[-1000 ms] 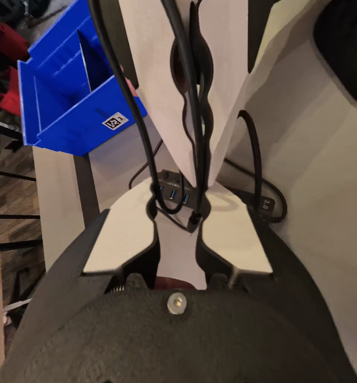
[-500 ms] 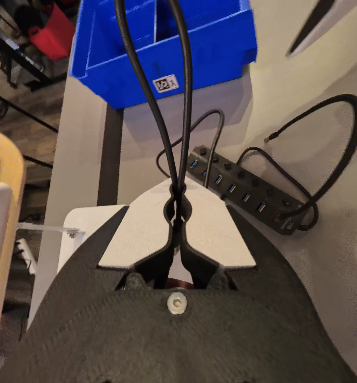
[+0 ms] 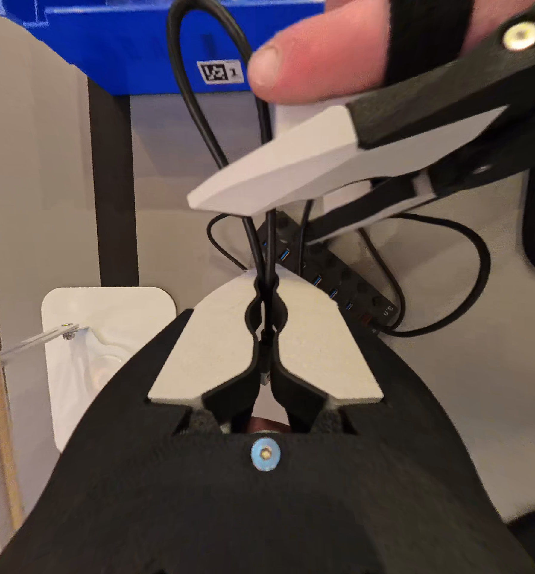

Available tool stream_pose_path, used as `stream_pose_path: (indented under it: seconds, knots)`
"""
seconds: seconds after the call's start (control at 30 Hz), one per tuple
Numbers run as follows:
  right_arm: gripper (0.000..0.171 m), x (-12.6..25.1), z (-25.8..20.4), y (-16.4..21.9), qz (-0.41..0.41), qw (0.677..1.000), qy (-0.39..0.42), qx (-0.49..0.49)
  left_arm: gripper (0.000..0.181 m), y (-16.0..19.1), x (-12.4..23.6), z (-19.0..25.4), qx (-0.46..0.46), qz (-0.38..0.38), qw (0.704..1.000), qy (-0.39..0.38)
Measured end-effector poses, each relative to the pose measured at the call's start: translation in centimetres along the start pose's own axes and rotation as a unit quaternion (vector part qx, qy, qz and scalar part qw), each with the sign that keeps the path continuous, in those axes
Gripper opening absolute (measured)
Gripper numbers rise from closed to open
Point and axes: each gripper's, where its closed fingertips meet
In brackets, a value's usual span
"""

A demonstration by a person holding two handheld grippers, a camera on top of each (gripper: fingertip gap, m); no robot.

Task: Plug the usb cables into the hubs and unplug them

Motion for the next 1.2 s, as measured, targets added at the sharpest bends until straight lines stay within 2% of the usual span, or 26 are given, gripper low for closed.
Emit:
stream_pose_path:
  seconds: [0.07,0.17,0.2,0.3,0.43,0.6,0.67,0.77,0.87,0.93,1.03,1.2]
  knots:
    - [0.088,-0.4,0.7,1.3,-0.028,0.999,0.034,0.017,0.0,0.0,-0.3,0.2,-0.011,-0.025,1.0,0.007]
    - [0.053,-0.5,0.8,1.8,-0.024,0.998,0.051,0.033,0.0,0.3,-0.8,0.4,-0.026,-0.059,0.998,0.009]
    - [0.026,-0.4,0.7,1.8,-0.018,0.998,0.052,0.034,0.0,0.4,-0.9,0.6,-0.027,-0.066,0.997,0.014]
    - [0.004,-0.1,0.5,1.8,-0.008,0.998,0.055,0.031,0.0,0.6,-1.2,0.8,-0.038,-0.082,0.996,0.013]
    - [0.004,0.4,0.5,1.7,0.021,0.998,0.053,-0.036,0.001,0.0,-1.0,0.7,-0.066,-0.074,0.995,-0.01]
    - [0.003,1.2,0.4,1.5,0.076,0.979,0.033,-0.188,0.045,-3.3,1.4,0.2,-0.097,-0.007,0.993,-0.062]
    - [0.003,2.0,1.0,1.1,0.104,0.964,0.033,-0.244,0.057,-4.6,3.0,0.1,-0.102,0.04,0.991,-0.079]
    - [0.003,2.9,1.9,0.8,0.131,0.943,0.027,-0.305,0.07,-5.9,5.2,0.4,-0.071,0.139,0.986,-0.062]
    - [0.003,3.5,2.3,0.7,0.14,0.935,0.022,-0.324,0.076,-5.9,7.2,0.6,-0.041,0.236,0.97,-0.031]
    - [0.004,4.2,2.7,0.6,0.14,0.935,0.018,-0.325,0.077,-4.6,8.1,0.4,-0.004,0.285,0.959,0.002]
    - [0.004,5.4,3.3,-0.4,0.153,0.927,-0.004,-0.343,0.074,-1.9,5.8,-0.5,0.019,0.303,0.953,0.016]
    - [0.003,7.1,4.1,-2.0,0.178,0.92,-0.02,-0.348,0.079,2.1,-3.8,-1.1,0.032,0.203,0.978,0.035]
Point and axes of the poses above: each gripper's, where its closed fingertips meet, x back along the fingers, y out of its underside, z = x × y across the jaws, and after that the axes turned 8 degrees about z, right-handed
